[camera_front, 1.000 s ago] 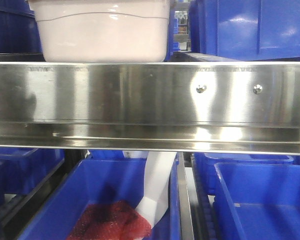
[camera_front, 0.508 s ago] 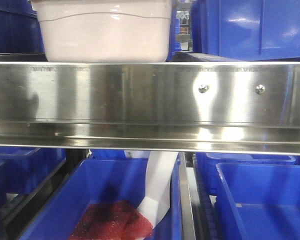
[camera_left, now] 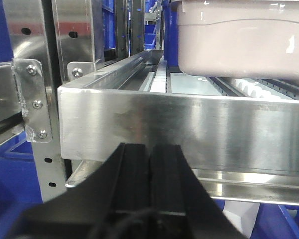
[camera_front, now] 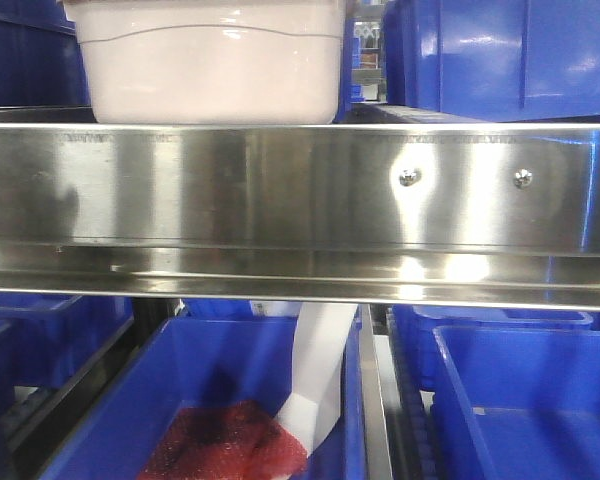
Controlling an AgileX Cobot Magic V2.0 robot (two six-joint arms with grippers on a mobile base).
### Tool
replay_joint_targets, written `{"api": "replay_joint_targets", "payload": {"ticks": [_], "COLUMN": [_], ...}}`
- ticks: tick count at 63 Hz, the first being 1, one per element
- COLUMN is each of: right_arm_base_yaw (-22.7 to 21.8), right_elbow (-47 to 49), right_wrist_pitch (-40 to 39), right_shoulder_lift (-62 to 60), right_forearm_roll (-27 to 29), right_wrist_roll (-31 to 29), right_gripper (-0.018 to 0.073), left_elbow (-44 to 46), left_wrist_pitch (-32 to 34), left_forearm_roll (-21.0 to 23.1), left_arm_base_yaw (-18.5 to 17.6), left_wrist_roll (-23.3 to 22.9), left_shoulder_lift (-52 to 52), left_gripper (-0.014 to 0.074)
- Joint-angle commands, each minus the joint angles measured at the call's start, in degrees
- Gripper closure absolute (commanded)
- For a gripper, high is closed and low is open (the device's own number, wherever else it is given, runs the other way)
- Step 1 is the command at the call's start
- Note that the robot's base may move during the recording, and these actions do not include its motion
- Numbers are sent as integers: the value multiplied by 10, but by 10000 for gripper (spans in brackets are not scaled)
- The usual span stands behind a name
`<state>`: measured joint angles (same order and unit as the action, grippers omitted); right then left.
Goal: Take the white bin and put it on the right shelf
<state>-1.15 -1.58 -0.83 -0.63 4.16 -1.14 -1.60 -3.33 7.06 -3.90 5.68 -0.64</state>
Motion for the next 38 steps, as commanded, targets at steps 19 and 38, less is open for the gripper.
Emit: {"api": "replay_joint_targets", "payload": {"ticks": [19,38], "right_arm_base_yaw": [2,2], "right_elbow": [-1,-1], "right_wrist_pitch": [-52,-52], "right_shoulder_lift": [-10,-10], "right_forearm_roll": [-8,-8], "right_wrist_roll": [11,11], "right_gripper": [484,484], "left_elbow": [-9,-9], "left_wrist_pitch": [53,53], "left_forearm_roll": [0,0], "left_arm_base_yaw": [0,0], "left_wrist_roll": [-3,-3], "left_shoulder_lift": [-7,-7], "left_gripper": [714,714]}}
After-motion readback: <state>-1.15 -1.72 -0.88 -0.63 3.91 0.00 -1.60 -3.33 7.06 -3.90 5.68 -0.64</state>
